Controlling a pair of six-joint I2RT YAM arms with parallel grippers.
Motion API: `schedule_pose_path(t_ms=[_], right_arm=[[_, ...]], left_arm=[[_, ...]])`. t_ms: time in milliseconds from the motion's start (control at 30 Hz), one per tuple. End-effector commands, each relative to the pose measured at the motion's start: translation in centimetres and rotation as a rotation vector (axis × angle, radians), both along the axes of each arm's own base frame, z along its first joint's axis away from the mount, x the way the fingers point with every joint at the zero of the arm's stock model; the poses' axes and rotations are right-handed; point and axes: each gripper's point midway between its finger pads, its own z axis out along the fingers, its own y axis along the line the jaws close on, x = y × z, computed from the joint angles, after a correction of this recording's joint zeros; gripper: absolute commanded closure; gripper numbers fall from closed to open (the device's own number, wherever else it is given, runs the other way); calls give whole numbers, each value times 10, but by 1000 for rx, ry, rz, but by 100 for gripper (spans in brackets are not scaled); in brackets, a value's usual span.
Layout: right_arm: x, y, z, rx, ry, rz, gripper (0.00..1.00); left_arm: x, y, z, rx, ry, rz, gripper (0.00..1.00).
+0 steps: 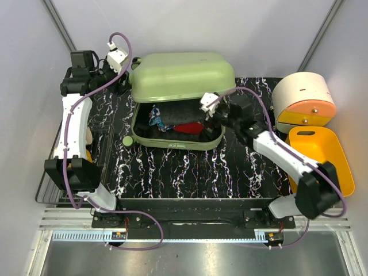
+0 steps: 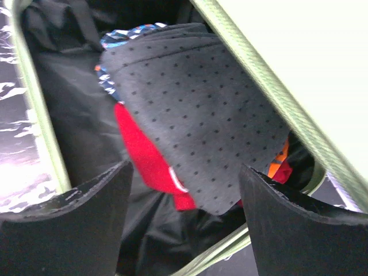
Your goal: Open, take out, and arrange the luggage
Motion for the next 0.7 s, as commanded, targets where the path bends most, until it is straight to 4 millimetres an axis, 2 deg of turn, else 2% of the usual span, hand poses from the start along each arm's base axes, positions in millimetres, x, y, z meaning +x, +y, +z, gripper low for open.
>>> schedule_pose_path(t_ms=[0,33,67,100,167,200,300,333,367,400,433,467,500,533,567,600,633,667], right_arm=[[83,5,90,84,-346,-208,17],[93,3,101,96,-385,-244,16],[106,7,111,104,-417,-263,15],[112,8,119,113,-440,-276,15],[129,10,142,138,-490,-309,14],[134,11,148,146,-501,-318,13],[157,15,169,173,-539,-355,12],[163,15,172,178,-544,-364,11],[173,19,178,188,-559,-366,11],[179,17,182,193,-568,-379,10],[185,18,184,198,-573,-386,9],[195,20,189,211,-587,-396,8],[201,18,194,218,-598,-408,8],[208,15,197,224,-605,-424,7],[219,15,205,243,-622,-438,6],[224,14,210,254,-630,-447,6],[231,10,211,252,-626,-462,6],[239,11,220,270,-643,-468,6]], left_arm=[[17,14,67,-114,-157,124,94],[16,14,67,-120,-155,130,71],[14,15,68,-134,-145,133,58],[12,19,67,-145,-132,144,39],[7,22,72,-190,-114,166,15],[3,29,75,-208,-107,180,13],[-17,31,80,-265,-90,155,6],[-23,30,80,-263,-89,147,5],[-30,26,67,-232,-81,101,5],[-46,21,72,-210,-112,73,6],[-53,18,68,-200,-115,51,6],[-61,11,49,-185,-94,-6,6],[-76,2,42,-170,-76,-41,8],[-82,-4,30,-147,-53,-66,9],[-87,-8,6,-98,-19,-94,9],[-101,-26,-7,-81,19,-155,10],[-107,-34,-20,-64,36,-191,9],[-113,-40,-48,-33,83,-218,9]])
